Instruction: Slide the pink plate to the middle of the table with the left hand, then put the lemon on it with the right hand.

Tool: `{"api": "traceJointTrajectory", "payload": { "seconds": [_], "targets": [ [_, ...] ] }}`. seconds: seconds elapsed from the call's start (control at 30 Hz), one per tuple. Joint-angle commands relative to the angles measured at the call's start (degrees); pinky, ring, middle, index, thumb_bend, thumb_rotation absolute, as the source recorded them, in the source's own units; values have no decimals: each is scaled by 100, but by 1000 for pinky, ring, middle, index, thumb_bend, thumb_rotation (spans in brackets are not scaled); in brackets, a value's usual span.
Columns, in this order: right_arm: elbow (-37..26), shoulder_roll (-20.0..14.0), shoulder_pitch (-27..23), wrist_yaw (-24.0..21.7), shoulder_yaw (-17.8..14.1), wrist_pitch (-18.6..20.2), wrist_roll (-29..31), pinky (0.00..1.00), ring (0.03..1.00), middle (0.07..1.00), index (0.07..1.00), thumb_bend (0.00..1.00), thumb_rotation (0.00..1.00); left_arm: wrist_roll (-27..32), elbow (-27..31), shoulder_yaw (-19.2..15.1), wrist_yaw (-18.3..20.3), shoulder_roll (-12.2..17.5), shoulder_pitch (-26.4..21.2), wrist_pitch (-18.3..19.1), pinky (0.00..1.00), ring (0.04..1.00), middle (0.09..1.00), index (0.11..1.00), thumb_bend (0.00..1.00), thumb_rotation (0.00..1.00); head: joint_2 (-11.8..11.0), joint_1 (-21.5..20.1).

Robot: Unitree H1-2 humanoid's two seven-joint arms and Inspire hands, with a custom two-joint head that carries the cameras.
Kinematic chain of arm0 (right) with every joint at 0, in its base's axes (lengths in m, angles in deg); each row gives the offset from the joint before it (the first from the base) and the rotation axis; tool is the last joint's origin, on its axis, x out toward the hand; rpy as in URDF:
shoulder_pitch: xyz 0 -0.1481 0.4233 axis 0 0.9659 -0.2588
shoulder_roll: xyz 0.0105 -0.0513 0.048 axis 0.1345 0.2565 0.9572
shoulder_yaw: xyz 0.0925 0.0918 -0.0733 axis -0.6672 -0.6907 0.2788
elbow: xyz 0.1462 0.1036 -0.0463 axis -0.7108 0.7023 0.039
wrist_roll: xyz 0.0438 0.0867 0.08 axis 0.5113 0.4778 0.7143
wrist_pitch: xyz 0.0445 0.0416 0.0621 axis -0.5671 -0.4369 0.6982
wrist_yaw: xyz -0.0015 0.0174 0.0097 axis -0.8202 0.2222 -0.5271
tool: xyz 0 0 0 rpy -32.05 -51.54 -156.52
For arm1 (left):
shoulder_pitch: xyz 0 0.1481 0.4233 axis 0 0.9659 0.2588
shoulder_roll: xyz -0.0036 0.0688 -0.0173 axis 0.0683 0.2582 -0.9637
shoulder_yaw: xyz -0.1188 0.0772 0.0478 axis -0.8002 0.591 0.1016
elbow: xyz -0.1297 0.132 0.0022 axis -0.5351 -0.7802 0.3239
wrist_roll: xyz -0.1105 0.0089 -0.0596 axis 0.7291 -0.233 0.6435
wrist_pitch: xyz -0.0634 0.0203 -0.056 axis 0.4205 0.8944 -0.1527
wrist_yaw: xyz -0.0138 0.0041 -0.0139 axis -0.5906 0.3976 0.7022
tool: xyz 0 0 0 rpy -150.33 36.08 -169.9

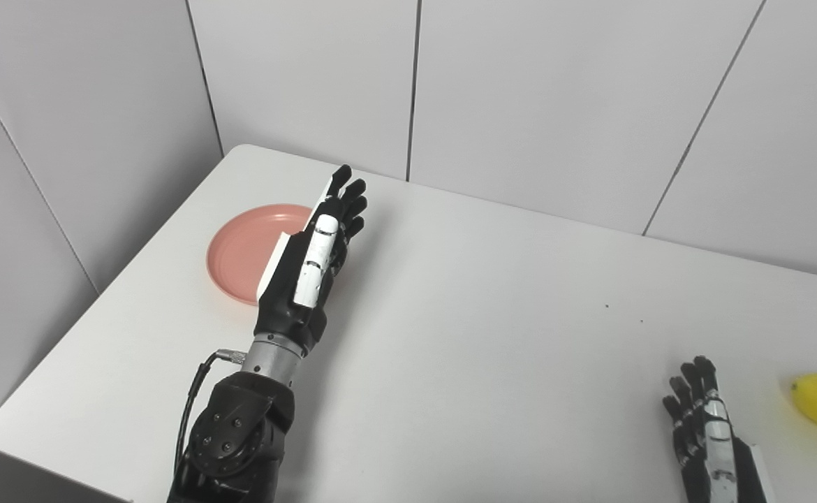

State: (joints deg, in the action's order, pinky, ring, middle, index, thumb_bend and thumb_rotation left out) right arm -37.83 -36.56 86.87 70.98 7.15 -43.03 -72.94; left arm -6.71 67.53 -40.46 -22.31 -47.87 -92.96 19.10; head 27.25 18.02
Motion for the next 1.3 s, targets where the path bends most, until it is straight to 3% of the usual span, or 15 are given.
{"api": "traceJointTrajectory", "payload": {
  "seconds": [0.0,0.33,0.57,0.77,0.9,1.07,1.27],
  "targets": [
    [-215,3,-45,-6,-38,-104,39,1000,1000,1000,1000,442,959,-268,-62,-160,-242,116,-338,-71,842,852,849,849,556,1000,0,2],
    [-118,-84,-41,-133,-74,-165,200,1000,1000,1000,1000,440,938,-431,-993,-953,-678,572,-850,-456,752,760,766,773,515,1000,-123,163],
    [-8,-125,-39,-220,-82,-393,212,1000,1000,1000,1000,412,957,-557,-1532,-1261,-896,849,-1018,-707,717,718,722,722,499,1000,-165,265],
    [23,-139,-9,-258,-81,-373,285,1000,1000,1000,1000,436,951,-438,-2262,-1532,-940,1142,-1208,-1053,699,701,706,704,503,1000,-192,295],
    [45,-145,-6,-263,-78,-427,269,1000,1000,1000,1000,445,926,-136,-2749,-1772,-1002,1180,-1330,-1291,707,708,716,713,480,1000,-182,294],
    [24,-149,35,-297,-94,-318,333,1000,1000,1000,1000,491,899,-29,-3202,-1876,-1039,1263,-1360,-1452,739,726,722,724,493,1000,-184,325],
    [78,-144,28,-338,-91,-445,318,1000,1000,1000,1000,484,893,75,-3709,-1911,-1049,1384,-1430,-1561,749,744,727,729,481,1000,-193,340]
  ]
}}
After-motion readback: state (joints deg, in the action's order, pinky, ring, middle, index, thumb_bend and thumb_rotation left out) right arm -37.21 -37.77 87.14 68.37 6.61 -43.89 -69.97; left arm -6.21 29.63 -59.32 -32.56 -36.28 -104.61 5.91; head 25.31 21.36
